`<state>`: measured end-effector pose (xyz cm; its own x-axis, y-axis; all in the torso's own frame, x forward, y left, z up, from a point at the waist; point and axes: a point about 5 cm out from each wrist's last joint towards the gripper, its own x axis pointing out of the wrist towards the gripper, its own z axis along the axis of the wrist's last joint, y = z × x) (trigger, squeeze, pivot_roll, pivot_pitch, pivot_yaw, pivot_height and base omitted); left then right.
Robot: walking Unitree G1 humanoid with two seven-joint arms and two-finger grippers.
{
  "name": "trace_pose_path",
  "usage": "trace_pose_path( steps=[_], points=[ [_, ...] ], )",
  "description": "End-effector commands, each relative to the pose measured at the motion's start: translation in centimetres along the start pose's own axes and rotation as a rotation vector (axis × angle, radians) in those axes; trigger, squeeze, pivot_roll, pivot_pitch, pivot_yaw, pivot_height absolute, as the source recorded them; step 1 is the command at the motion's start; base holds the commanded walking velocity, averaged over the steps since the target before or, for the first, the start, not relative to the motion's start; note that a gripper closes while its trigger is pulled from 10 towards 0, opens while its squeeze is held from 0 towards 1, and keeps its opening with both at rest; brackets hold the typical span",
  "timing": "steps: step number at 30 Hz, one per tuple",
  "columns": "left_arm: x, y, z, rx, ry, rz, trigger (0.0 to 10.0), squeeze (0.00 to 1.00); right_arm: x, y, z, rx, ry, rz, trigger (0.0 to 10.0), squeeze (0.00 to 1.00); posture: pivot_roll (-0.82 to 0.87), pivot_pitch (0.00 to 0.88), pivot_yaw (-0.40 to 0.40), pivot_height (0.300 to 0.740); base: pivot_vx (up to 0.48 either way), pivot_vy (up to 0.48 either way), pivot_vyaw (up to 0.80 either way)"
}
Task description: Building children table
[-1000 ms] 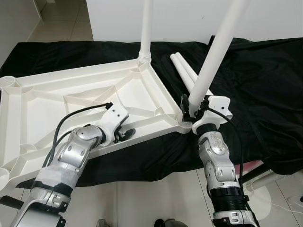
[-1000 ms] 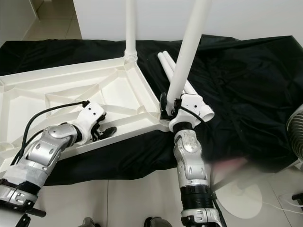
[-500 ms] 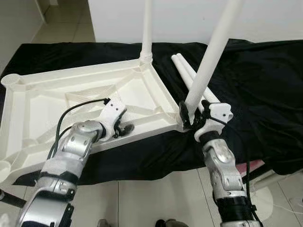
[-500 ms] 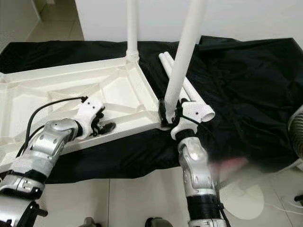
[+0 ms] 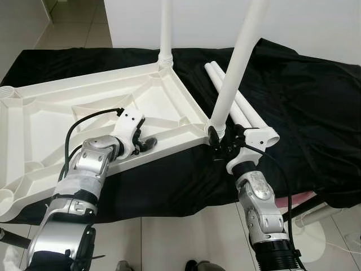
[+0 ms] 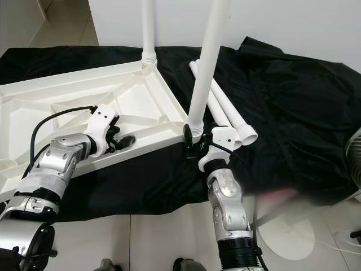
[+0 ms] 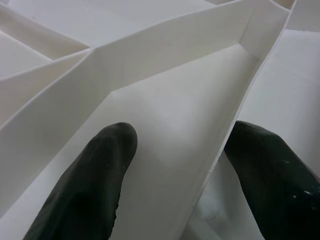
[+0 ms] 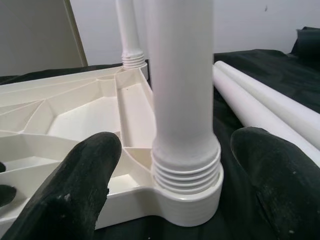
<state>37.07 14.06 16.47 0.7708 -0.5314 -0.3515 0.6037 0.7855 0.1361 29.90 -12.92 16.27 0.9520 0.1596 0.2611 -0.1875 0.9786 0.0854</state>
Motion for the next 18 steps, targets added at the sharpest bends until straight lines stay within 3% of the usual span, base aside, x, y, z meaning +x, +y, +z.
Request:
trace_pose_path(
  steps=[1,7,11,15,16,17,18],
  points=[
    [-0.6,2.6,0.3,-0.008,-0.016,0.545,10.0,0.0,-0.2,-0.1,-0.2,-0.002,0.011,-0.002,10.0,0.0,-0.06,0.095,-0.014,0.74,0.0,0.0,0.0],
    [-0.2,2.3,0.6,0.012,-0.049,0.531,10.0,0.0,-0.2,-0.2,-0.2,-0.003,0.013,-0.004,10.0,0.0,-0.06,0.094,-0.016,0.74,0.0,0.0,0.0],
    [0.0,1.0,0.7,-0.005,-0.09,0.398,10.0,0.0,-0.2,-0.2,-0.3,-0.013,0.021,-0.001,10.0,0.0,-0.06,0.097,-0.02,0.74,0.0,0.0,0.0],
    [-0.2,1.0,0.4,-0.001,-0.103,0.385,10.0,0.0,-0.2,-0.2,-0.4,-0.012,0.023,-0.003,10.0,0.0,-0.06,0.098,-0.02,0.74,0.0,0.0,0.0],
    [-0.3,1.0,0.4,-0.02,-0.11,0.38,3.6,0.0,-0.2,-0.1,-0.4,-0.011,0.023,-0.004,10.0,0.0,-0.05,0.1,-0.02,0.74,0.0,0.0,0.0],
    [-0.3,1.0,0.4,-0.035,-0.114,0.377,3.6,0.0,-0.1,-0.1,-0.4,-0.011,0.024,-0.004,10.0,0.0,-0.05,0.1,-0.021,0.74,0.0,0.0,0.0],
    [-0.3,0.9,0.4,-0.049,-0.118,0.375,0.0,0.0,-0.1,0.0,-0.4,-0.008,0.023,-0.003,10.0,0.0,-0.05,0.102,-0.02,0.74,0.0,0.0,0.0]
  ],
)
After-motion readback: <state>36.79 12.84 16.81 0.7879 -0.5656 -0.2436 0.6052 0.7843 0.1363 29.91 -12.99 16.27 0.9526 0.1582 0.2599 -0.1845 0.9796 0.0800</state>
